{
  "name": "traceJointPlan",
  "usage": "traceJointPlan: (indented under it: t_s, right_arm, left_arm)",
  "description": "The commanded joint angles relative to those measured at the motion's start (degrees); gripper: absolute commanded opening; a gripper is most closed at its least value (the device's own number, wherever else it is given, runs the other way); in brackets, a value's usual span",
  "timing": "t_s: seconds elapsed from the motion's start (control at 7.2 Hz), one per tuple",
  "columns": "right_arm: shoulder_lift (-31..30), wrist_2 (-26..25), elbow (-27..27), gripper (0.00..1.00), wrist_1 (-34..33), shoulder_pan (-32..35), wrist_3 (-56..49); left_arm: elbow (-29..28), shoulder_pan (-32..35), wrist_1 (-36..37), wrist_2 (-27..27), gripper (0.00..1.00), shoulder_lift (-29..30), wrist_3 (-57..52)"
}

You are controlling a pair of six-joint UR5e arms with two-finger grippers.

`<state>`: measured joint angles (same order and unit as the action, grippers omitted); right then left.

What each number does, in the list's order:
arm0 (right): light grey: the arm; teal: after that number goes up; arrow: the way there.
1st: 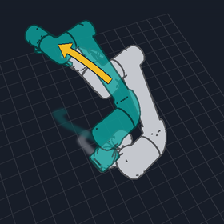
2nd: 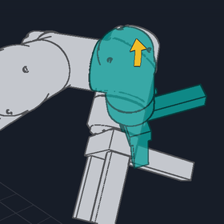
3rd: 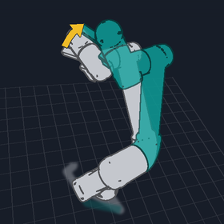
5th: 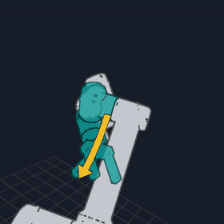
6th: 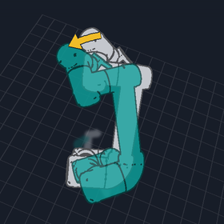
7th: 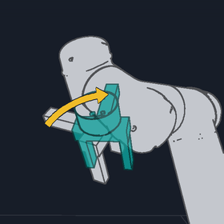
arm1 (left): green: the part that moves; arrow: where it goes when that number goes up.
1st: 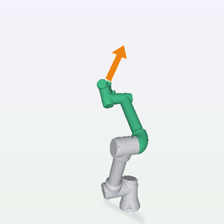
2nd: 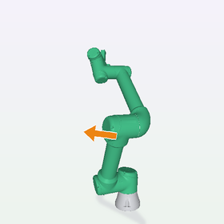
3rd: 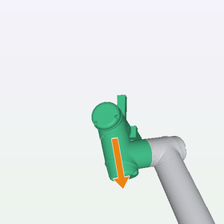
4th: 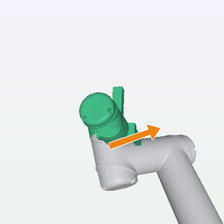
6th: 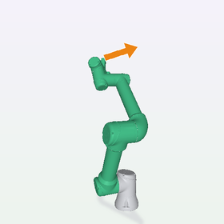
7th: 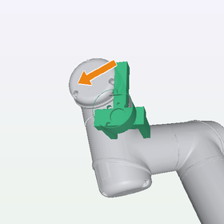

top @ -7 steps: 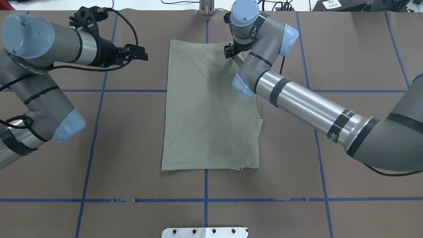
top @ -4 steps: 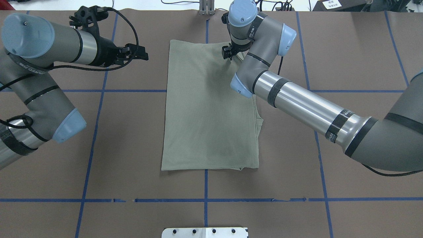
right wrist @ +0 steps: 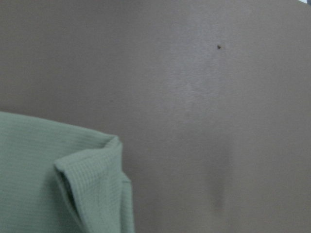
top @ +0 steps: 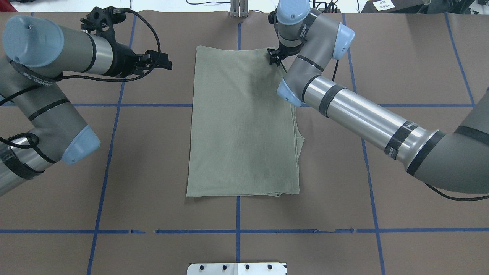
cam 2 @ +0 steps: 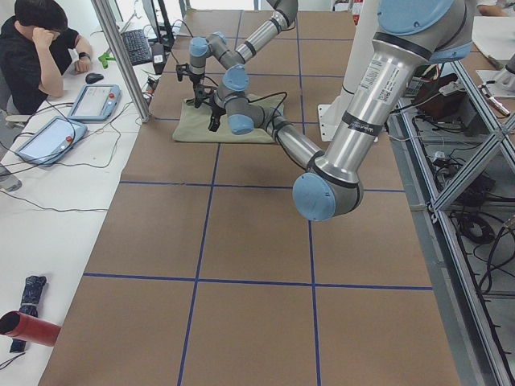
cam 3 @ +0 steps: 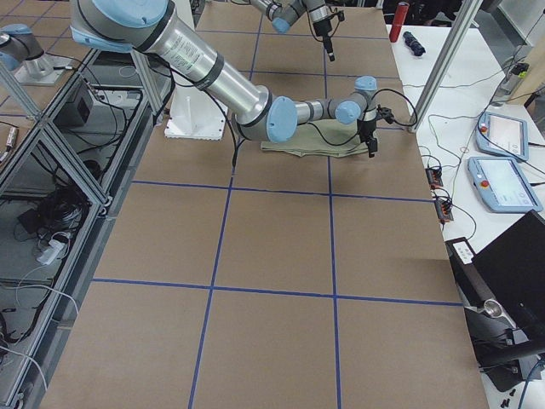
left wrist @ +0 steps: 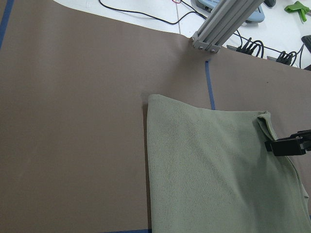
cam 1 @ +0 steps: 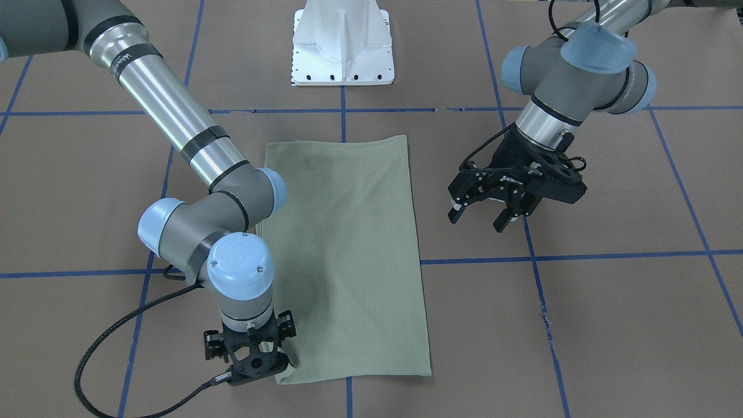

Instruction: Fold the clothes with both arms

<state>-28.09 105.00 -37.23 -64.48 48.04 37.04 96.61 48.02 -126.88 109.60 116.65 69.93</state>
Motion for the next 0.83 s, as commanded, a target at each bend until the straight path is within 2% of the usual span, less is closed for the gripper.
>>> traceJointPlan:
  t_s: [0.0, 0.28, 0.42, 0.56, 0.69]
  right_arm:
    - [-2.31, 1.61, 0.41, 1.0, -0.03, 3.89, -4.5]
    - [-2.32, 3.19, 0.15, 1.0, -0.03, 4.43, -4.44]
    - [-2.23, 5.63, -1.77, 1.0, -0.38, 5.22, -4.35]
    - [-2.41, 7.57, -6.49, 1.0, -4.3, 5.31, -4.09]
    - [-3.37, 7.76, -12.97, 1.0, -10.6, 5.23, -4.08]
  left_arm:
    - [-0.02, -0.03, -0.03, 0.0, 1.0, 0.16, 0.12]
    - [-0.11, -0.03, -0.03, 0.09, 1.0, 0.16, 0.03]
    - [0.15, -0.03, 0.06, 0.18, 1.0, 0.16, 0.03]
    - [0.24, -0.03, 0.06, 0.26, 1.0, -0.01, 0.12]
    - [0.42, -0.03, 0.14, 3.22, 1.0, -0.54, 0.3]
